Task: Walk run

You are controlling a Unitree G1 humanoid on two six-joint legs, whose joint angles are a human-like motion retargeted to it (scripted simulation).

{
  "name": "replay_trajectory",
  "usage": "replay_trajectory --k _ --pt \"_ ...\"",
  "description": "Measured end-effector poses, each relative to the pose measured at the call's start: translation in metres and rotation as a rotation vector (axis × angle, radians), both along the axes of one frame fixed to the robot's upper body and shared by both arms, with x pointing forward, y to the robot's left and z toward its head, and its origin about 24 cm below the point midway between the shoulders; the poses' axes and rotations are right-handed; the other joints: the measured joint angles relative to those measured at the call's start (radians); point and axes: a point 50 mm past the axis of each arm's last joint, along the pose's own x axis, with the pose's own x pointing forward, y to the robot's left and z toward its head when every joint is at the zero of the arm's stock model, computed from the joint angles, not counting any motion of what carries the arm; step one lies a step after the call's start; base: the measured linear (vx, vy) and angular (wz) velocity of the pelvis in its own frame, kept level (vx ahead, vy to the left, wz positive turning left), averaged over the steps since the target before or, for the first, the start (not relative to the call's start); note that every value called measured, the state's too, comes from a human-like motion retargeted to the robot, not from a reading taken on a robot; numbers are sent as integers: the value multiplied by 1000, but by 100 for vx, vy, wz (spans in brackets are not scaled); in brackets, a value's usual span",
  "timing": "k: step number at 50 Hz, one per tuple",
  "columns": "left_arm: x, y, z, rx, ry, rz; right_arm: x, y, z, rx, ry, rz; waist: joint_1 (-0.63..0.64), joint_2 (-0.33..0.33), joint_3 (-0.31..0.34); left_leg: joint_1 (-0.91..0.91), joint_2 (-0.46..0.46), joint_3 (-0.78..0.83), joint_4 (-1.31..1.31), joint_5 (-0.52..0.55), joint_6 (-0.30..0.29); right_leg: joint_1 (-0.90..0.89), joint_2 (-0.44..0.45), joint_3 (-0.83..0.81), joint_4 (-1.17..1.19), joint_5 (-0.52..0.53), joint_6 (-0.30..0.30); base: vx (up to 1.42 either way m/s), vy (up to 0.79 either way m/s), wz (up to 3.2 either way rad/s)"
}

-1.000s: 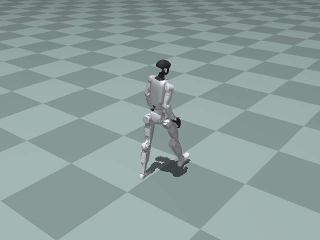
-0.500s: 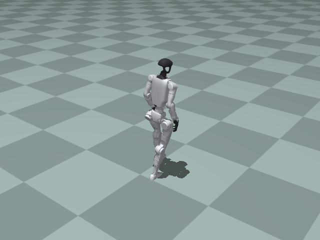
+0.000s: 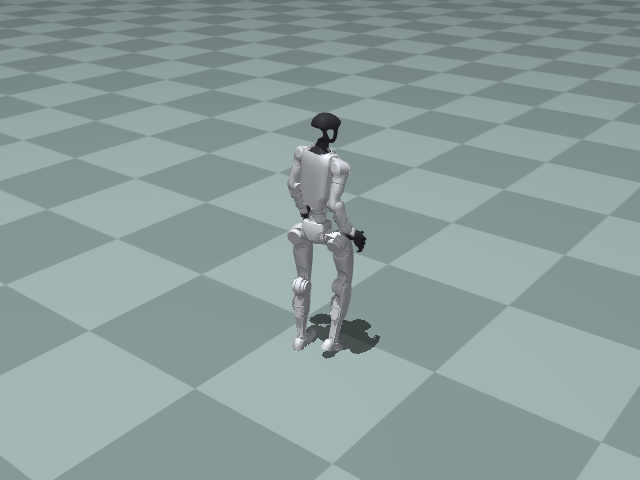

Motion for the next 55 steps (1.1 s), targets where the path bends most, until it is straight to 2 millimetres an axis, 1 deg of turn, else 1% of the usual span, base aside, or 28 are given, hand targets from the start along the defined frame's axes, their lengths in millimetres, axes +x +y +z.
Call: replay_trajectory --k 3,5,7,8,10,12,13,15,17,18,20,22,24,27,30,35,38,39,40,41,43,44,45,47,48,50,52,55 --pt "-6 -2 -1 24 -7 -85 -1 -3 5 -8 -78 -44 -52 -29 -2 87 -59 -32 -18 -51 4 -38 -134 -36 -253 -22 -7 94 -32 79" --pt "-9 -1 -2 30 6 -120 -6 2 1 2 -46 -21 -71 -45 4 149 -71 -53 -23 -85 -8 -74 -174 -13 -397 -72 -54 86 -39 45" --pt "-13 2 -4 21 59 -106 -13 12 -7 27 53 58 -53 -40 -2 193 -53 -46 -27 -107 -34 -110 -146 58 -540 -121 -53 101 -51 -14" --pt "-16 2 -5 12 97 -87 -18 14 -11 25 114 99 -34 -36 -12 210 -44 -33 -26 -113 -50 -124 -125 87 -592 -147 -27 109 -52 -30" --pt "-24 1 -8 0 162 -47 -25 12 -16 2 202 139 -23 -38 -27 246 -46 -34 -5 -104 -77 -128 -129 61 -583 -115 -29 114 -52 10" --pt "-30 0 -10 0 177 -18 -18 10 -11 19 159 102 -40 -38 -47 260 -45 -48 33 -19 -120 -123 -122 58 -499 -80 -65 120 -52 81" --pt "-33 -2 -10 -2 173 -13 -14 8 -9 28 123 49 -63 -37 -54 268 -41 -71 63 51 -151 -112 -150 -23 -465 -12 -29 118 -53 129" --pt "-37 -5 -12 1 154 19 -11 7 -5 60 56 -45 -99 -11 -62 249 -9 -114 162 263 -217 -68 -131 72 -412 -36 -73 90 -42 138" --pt "-35 -10 -12 -13 123 65 -11 4 -5 95 38 -105 -127 3 -40 177 14 -175 373 477 -290 -33 -139 69 -353 -88 -98 118 -63 125" --pt "-32 -12 -11 -24 99 80 -11 1 -5 99 50 -111 -125 -2 -35 122 13 -180 500 548 -308 2 -150 33 -347 -113 -111 112 -62 82" --pt "-20 -11 -7 -29 34 76 -13 -5 -9 68 116 -80 -113 -18 -24 10 24 -161 749 660 -265 75 -148 -39 -357 -142 -135 82 -50 42" --pt "-8 -7 -3 -9 -38 42 -15 -10 -12 31 191 1 -77 -64 -47 -64 8 -66 780 602 -205 108 -162 -45 -384 -151 -154 73 -49 -3" --pt "5 -3 3 27 -137 32 -19 -13 -16 8 289 123 -22 -87 -40 -155 7 10 812 471 -188 154 -132 -16 -408 -159 -169 71 -42 -51" --pt "18 -5 10 12 -281 146 -22 -16 -18 -25 376 252 77 -124 -11 -266 -11 109 752 350 -164 220 -105 6 -443 -155 -188 76 -37 -101" --pt "28 -9 16 -40 -385 273 -21 -17 -18 -67 397 330 141 -120 14 -346 -20 143 540 258 -143 283 -46 5 -473 -172 -214 83 -36 -63" --pt "27 -15 14 -54 -372 279 -25 -16 -19 -77 422 386 192 -71 40 -385 -55 210 51 191 -58 410 55 -41 -502 -242 -242 86 -27 -17" --pt "17 -16 7 -13 -297 245 -35 -11 -24 -22 483 386 166 -70 20 -377 -115 249 -99 117 -59 469 76 -95 -493 -251 -228 105 -27 34" --pt "17 -17 6 -14 -286 254 -40 -9 -26 1 507 379 167 -76 11 -371 -122 244 -96 140 -17 481 77 -91 -477 -234 -210 97 -25 0" --pt "17 -18 6 -24 -281 270 -44 -7 -28 25 532 370 173 -85 1 -365 -124 236 -77 181 42 490 76 -81 -457 -210 -188 94 -25 -49" --pt "18 -18 7 -47 -281 306 -48 -5 -30 40 552 357 193 -92 -10 -361 -114 253 -51 205 55 499 68 -95 -428 -150 -151 97 -24 -86" --pt "18 -19 6 -83 -270 376 -52 -2 -31 50 567 323 235 -119 -33 -351 -100 261 -10 216 103 506 41 -101 -344 33 -48 112 -21 -109" --pt "19 -18 6 -98 -259 394 -50 -2 -32 41 554 301 243 -126 -38 -352 -99 213 26 184 115 489 40 -82 -276 139 15 102 -18 -63" --pt "20 -17 6 -113 -247 404 -47 -2 -32 29 534 278 245 -127 -41 -357 -100 140 72 137 118 463 47 -56 -198 243 82 94 -40 -16" --pt "26 -6 9 -111 -226 378 -34 3 -29 4 480 278 230 -106 -21 -362 -41 14 170 65 61 351 149 -11 46 353 83 102 -66 14" --pt "27 -2 9 -101 -208 354 -27 2 -27 -17 458 292 225 -113 -12 -323 -24 84 189 41 55 297 162 16 213 358 83 95 -48 16" --pt "26 8 9 -55 -176 302 -14 1 -23 -60 418 334 230 -57 -17 -245 52 144 149 22 44 242 243 87 235 340 82 82 4 -6" --pt "24 4 7 -27 -137 239 -2 -13 -16 -140 373 328 234 -20 -5 -176 4 126 110 2 66 187 211 143 251 200 76 82 43 37" --pt "20 -2 6 -9 -126 129 8 -25 -7 -161 258 227 127 40 15 -90 -31 51 59 1 69 91 90 82 209 31 31 77 18 193"
